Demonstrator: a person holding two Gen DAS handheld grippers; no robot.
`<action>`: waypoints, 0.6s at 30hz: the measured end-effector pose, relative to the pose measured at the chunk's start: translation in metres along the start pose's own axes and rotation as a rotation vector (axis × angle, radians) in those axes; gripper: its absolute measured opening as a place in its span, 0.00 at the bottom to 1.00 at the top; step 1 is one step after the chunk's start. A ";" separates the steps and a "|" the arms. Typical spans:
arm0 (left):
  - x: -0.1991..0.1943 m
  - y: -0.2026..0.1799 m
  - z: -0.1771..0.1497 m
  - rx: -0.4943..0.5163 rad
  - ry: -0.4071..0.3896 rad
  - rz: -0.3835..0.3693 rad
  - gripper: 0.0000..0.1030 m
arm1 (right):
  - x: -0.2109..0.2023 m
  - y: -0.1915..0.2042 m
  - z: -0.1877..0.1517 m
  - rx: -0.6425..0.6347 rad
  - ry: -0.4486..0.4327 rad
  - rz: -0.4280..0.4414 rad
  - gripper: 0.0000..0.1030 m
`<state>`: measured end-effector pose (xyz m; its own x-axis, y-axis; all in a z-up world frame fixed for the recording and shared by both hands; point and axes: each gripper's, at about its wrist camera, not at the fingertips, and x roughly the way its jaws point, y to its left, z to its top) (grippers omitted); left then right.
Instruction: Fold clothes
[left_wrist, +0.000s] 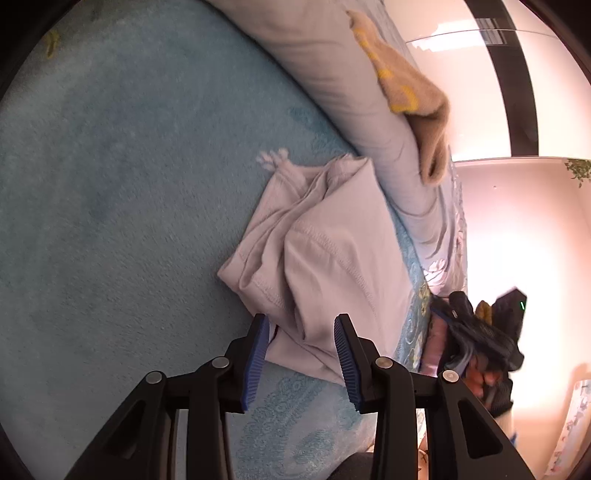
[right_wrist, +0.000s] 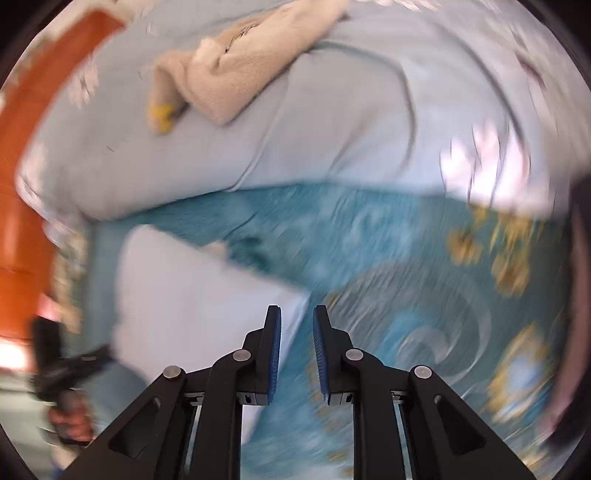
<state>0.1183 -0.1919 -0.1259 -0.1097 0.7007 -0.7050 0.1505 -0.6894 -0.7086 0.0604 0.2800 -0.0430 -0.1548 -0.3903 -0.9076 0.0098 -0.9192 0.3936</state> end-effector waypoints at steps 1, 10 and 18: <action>0.002 0.001 0.000 -0.009 0.006 0.005 0.39 | 0.001 -0.004 -0.014 0.031 0.009 0.040 0.17; 0.007 0.003 -0.004 -0.066 0.007 -0.006 0.37 | 0.038 -0.023 -0.097 0.320 0.081 0.284 0.20; 0.012 0.006 -0.003 -0.117 0.008 -0.040 0.29 | 0.030 -0.030 -0.111 0.415 0.045 0.379 0.10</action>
<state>0.1204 -0.1869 -0.1388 -0.1099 0.7291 -0.6755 0.2596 -0.6349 -0.7276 0.1654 0.2901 -0.0982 -0.1737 -0.6996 -0.6931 -0.3338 -0.6203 0.7098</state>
